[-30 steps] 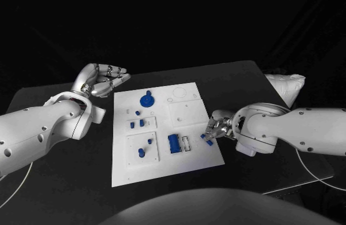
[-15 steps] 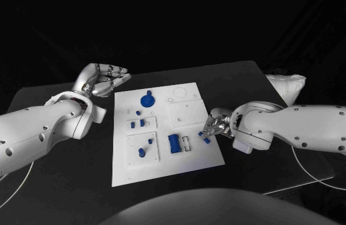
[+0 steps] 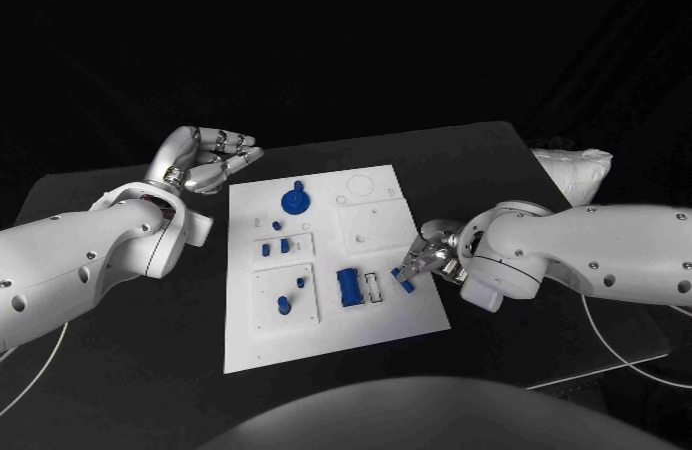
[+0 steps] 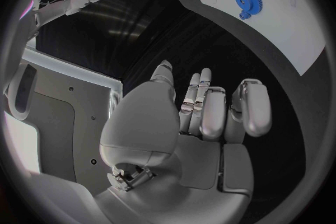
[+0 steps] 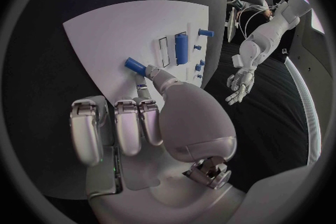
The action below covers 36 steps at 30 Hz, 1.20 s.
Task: Assemble the parts on the task board
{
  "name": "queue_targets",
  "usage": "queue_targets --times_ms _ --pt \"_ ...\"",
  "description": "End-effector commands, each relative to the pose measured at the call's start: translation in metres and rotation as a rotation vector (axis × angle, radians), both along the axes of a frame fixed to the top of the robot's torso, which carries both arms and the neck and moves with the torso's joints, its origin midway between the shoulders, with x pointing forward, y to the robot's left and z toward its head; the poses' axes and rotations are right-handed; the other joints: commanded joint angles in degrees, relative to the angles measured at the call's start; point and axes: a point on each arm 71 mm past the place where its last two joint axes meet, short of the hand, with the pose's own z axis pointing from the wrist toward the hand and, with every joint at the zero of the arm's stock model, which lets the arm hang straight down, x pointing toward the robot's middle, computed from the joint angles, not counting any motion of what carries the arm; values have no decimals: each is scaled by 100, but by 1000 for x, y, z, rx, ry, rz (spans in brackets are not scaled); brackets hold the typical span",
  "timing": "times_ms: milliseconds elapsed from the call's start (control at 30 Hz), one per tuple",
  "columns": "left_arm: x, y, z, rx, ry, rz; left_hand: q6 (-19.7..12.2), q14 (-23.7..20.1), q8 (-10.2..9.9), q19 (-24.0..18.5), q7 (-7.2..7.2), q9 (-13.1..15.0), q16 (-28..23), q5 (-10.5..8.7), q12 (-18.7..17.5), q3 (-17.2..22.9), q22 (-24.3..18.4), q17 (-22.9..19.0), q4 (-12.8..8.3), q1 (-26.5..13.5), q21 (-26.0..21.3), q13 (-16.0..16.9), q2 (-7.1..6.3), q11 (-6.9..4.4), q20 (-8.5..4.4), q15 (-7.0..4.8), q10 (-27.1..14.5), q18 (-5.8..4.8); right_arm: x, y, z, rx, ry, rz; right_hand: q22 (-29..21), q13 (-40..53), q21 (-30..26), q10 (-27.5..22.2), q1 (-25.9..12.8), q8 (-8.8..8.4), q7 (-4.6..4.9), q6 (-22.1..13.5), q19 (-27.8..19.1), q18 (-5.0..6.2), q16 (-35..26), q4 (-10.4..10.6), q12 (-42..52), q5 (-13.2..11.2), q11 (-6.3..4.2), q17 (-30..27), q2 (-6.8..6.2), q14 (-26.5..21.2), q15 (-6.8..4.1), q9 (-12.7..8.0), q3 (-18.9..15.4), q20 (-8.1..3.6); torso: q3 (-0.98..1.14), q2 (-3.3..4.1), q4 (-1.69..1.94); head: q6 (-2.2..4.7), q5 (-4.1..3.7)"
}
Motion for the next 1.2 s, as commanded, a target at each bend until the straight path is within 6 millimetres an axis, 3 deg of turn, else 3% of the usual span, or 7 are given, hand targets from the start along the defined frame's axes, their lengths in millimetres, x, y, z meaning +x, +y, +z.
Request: queue_targets --times_ms 33,1200 --pt "-1 -2 0 -1 1 -15 7 45 -26 35 18 -6 -13 29 -6 -43 1020 0 -1 4 -36 9 69 -5 4 -15 40 61 -3 3 -2 66 54 -42 1508 1506 26 579 -22 13 19 40 600 -81 23 6 1 -35 5 1509 -52 597 -26 -7 -11 3 -1 0 4 1 4" --pt "0 -2 0 -1 1 -17 7 45 -26 35 18 -6 -13 29 -6 -43 1020 0 -1 4 -36 9 69 -5 4 -15 40 61 4 24 -9 176 140 -99 1508 1506 26 579 -66 -16 21 77 600 -81 23 24 1 -83 9 1509 -71 597 -25 -43 -30 3 0 1 2 1 -3"
